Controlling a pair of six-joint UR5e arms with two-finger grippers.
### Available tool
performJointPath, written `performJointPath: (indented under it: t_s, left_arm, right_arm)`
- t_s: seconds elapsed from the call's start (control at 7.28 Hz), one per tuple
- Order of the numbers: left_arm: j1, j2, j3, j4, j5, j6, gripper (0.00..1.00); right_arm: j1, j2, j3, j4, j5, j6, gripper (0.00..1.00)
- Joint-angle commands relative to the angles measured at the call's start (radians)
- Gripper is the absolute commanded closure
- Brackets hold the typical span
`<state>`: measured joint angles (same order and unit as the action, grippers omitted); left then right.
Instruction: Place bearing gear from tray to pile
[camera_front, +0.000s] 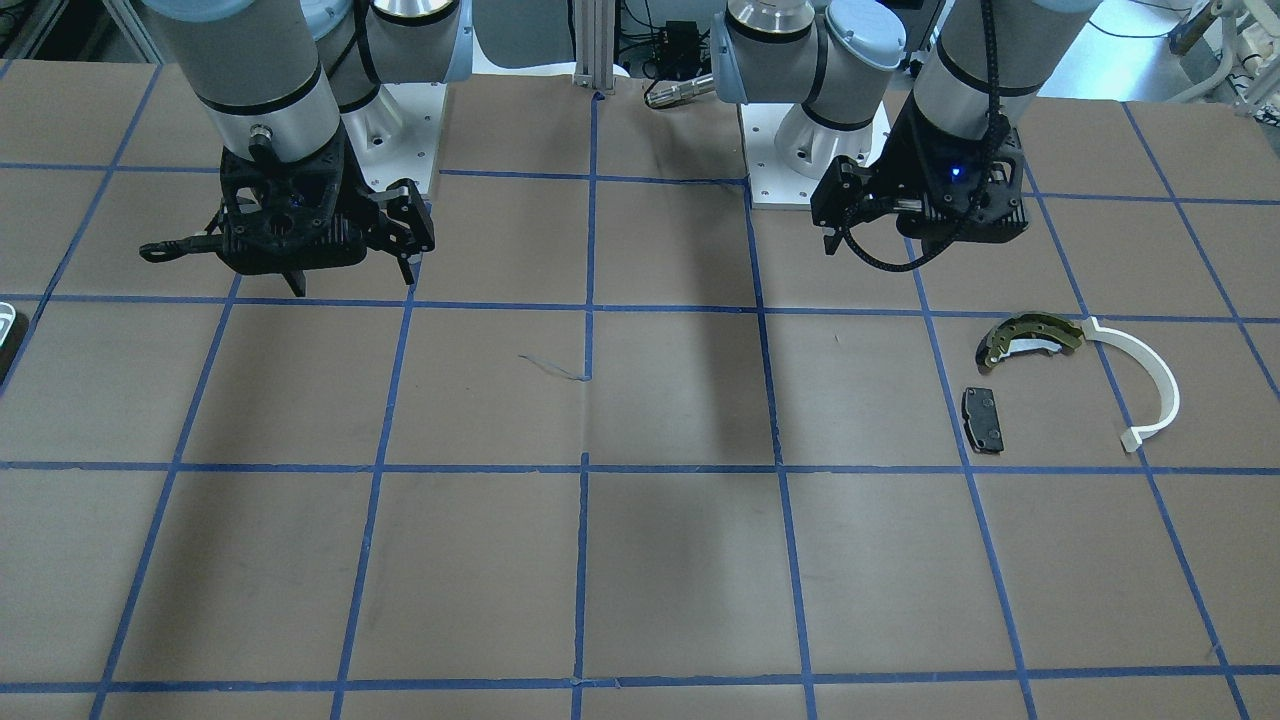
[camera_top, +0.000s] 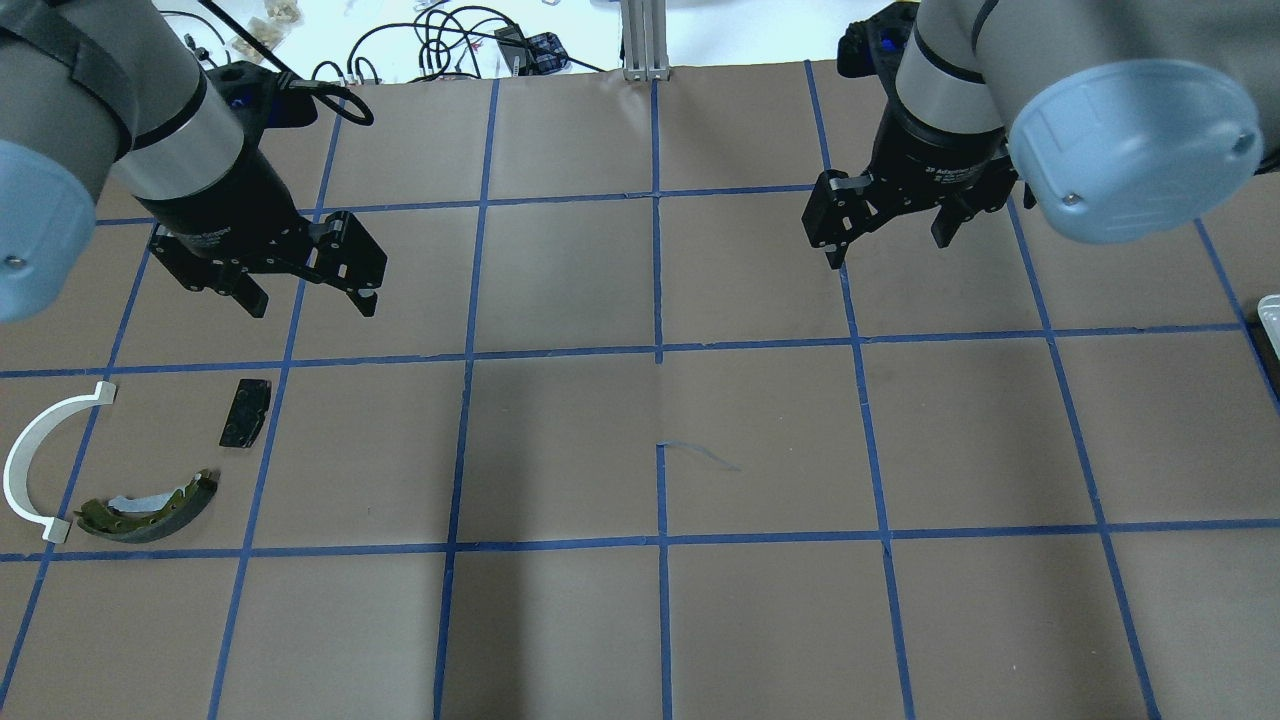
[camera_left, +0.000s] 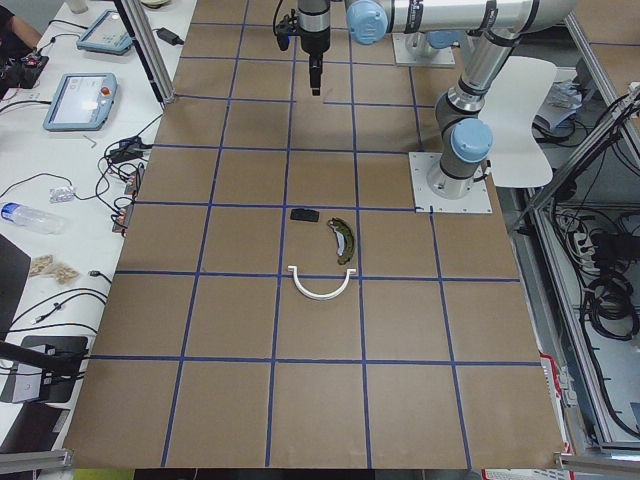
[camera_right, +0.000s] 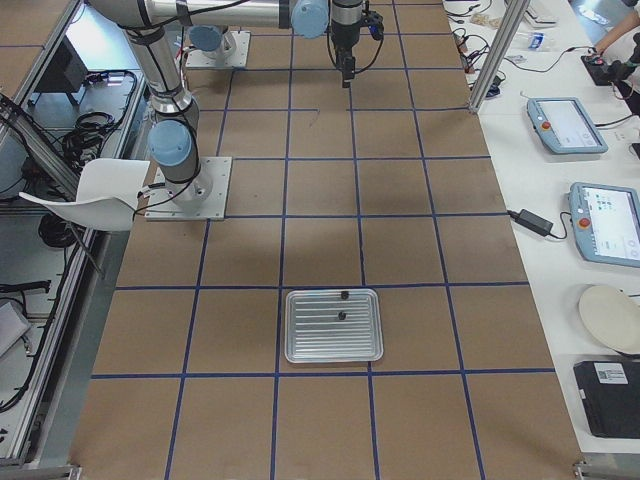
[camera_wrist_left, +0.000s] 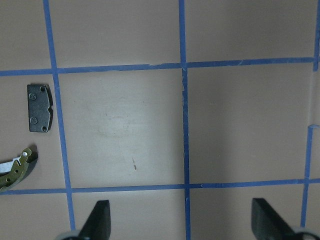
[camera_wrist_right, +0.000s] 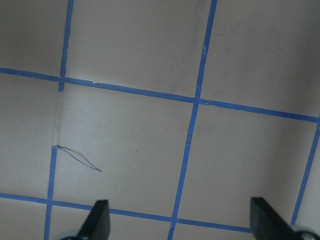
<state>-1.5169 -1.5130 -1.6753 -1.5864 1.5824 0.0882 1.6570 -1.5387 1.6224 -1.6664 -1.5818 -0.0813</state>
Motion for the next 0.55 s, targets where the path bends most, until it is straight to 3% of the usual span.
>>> performJointPath:
  t_s: [0.0, 0.41]
  left_arm:
    - [-0.014, -0.018, 0.002, -0.003, -0.001, -0.013, 0.00]
    - [-0.022, -0.012, -0.001, -0.006, 0.005, -0.013, 0.00]
  right_arm:
    - [-0.006, 0.000, 0.002, -0.004, -0.004, -0.006, 0.00]
    - [-0.100, -0.003, -0.006, -0.009, -0.007, -0.018, 0.00]
